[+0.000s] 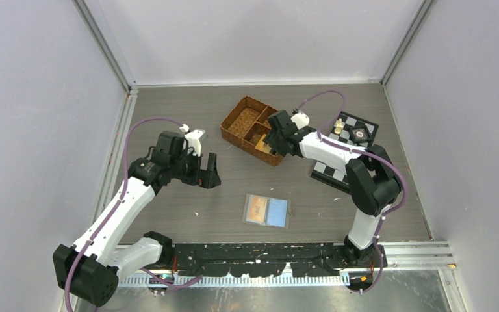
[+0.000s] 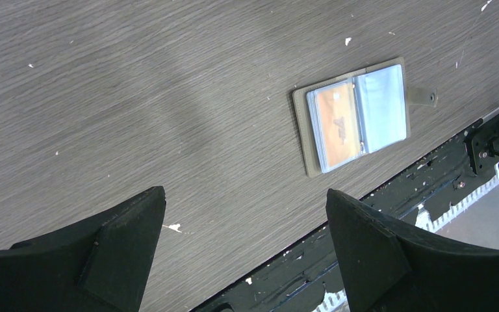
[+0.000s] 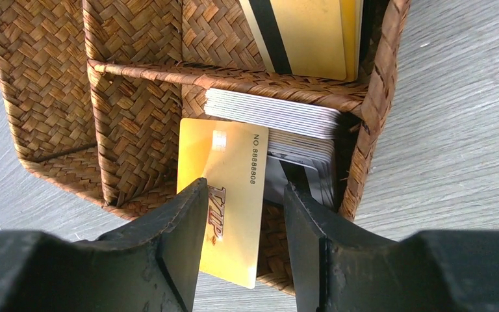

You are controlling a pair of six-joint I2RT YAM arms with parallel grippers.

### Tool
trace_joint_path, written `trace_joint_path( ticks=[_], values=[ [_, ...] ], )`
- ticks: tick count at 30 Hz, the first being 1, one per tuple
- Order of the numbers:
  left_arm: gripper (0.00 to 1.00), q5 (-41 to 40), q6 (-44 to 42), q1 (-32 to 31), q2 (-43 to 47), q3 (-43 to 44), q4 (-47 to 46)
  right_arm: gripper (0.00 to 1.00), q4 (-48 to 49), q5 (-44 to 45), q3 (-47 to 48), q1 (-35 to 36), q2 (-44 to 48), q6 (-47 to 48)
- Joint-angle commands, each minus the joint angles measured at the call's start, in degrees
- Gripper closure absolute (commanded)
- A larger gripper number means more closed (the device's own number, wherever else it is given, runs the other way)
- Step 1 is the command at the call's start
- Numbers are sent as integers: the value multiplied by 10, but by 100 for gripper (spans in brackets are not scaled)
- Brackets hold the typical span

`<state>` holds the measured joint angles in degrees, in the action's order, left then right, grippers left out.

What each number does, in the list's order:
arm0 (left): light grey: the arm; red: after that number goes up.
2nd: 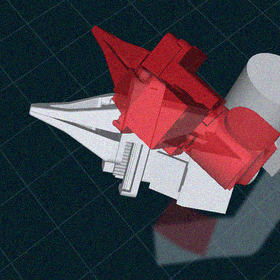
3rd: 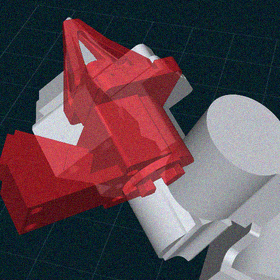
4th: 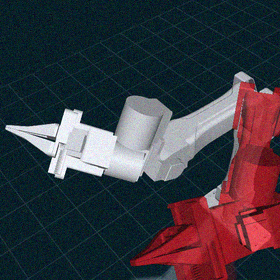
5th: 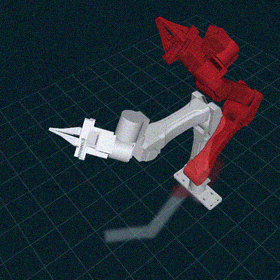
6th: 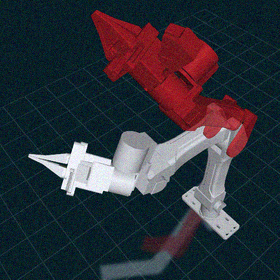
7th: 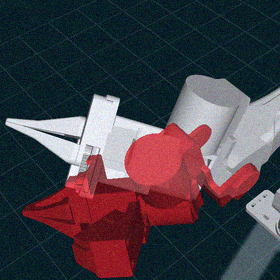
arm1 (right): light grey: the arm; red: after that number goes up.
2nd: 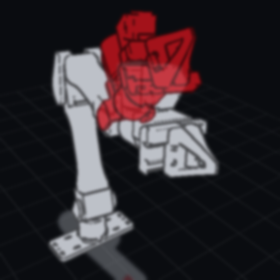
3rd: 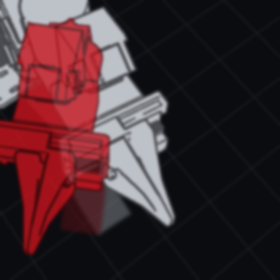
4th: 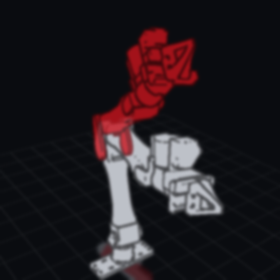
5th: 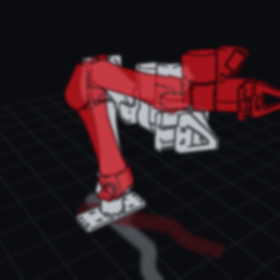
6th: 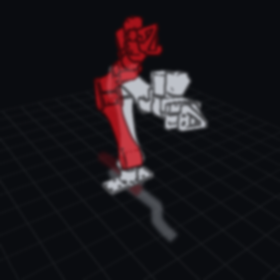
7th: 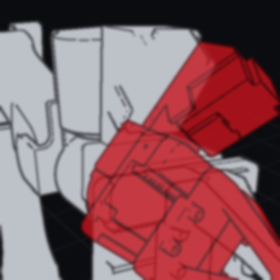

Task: Put the credit cards into the card holder
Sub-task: Pick up the credit card from the storage box.

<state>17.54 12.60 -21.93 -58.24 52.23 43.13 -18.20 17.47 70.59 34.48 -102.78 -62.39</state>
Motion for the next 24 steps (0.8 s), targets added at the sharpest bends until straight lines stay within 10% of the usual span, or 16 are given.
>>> trace_joint_path(
  ticks=[1, 10, 24],
  values=[
    [4, -2, -6, 4, 9, 0, -12, 51, 24, 26, 6, -1, -6, -25],
    [4, -6, -6, 4, 8, 0, -13, 88, 129, 24, -51, -1, 23, -65],
    [6, 0, 2, 4, 15, -1, -17, 100, 186, 13, -86, 1, 186, 60]
  ],
)
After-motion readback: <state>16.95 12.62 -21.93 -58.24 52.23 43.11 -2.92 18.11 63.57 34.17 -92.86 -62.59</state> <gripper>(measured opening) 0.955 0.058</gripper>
